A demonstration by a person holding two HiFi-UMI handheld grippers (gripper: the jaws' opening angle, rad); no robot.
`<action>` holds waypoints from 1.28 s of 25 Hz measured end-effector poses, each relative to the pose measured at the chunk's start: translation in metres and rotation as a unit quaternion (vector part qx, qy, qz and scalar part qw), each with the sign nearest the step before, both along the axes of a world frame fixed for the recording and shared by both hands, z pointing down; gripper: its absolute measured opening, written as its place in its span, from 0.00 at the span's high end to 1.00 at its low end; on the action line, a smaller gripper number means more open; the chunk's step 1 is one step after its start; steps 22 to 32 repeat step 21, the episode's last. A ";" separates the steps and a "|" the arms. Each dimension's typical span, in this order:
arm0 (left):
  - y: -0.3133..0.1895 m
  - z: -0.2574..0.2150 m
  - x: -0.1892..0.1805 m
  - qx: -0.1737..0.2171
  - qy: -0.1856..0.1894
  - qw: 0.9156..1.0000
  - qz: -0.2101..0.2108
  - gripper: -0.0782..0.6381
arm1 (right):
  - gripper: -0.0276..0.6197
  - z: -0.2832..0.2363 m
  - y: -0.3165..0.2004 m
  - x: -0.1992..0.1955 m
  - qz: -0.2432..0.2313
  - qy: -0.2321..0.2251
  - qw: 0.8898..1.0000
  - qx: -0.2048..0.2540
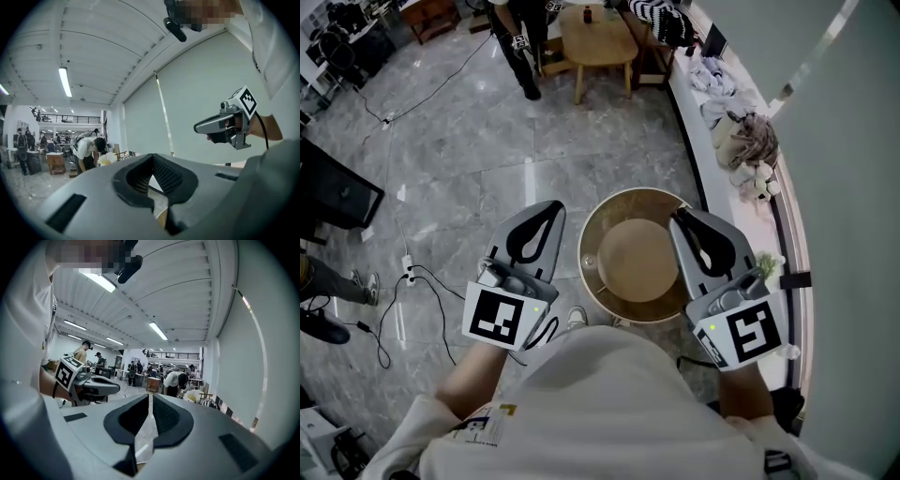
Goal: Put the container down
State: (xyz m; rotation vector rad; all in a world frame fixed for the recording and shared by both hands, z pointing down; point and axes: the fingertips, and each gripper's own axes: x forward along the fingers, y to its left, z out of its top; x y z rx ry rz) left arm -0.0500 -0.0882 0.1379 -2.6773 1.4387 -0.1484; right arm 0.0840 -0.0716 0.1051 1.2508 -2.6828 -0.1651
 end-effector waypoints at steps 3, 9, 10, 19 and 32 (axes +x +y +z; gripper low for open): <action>-0.001 -0.002 -0.001 -0.004 0.005 1.000 0.001 0.88 | 0.91 -0.002 -0.003 0.001 0.005 0.000 1.000 -0.001; 0.002 -0.003 -0.005 -0.002 0.005 1.000 0.002 0.88 | 0.91 -0.001 0.000 0.002 0.010 0.003 1.000 0.001; 0.002 -0.003 -0.005 0.000 0.003 1.000 0.001 0.88 | 0.91 0.000 -0.001 0.002 0.011 0.002 1.000 0.000; 0.006 -0.007 -0.006 0.004 0.004 1.000 0.012 0.88 | 0.91 -0.002 0.001 -0.004 0.011 -0.002 1.000 0.000; 0.007 -0.006 -0.006 0.008 0.004 1.000 0.020 0.88 | 0.91 -0.001 0.002 -0.006 0.012 -0.003 1.000 0.000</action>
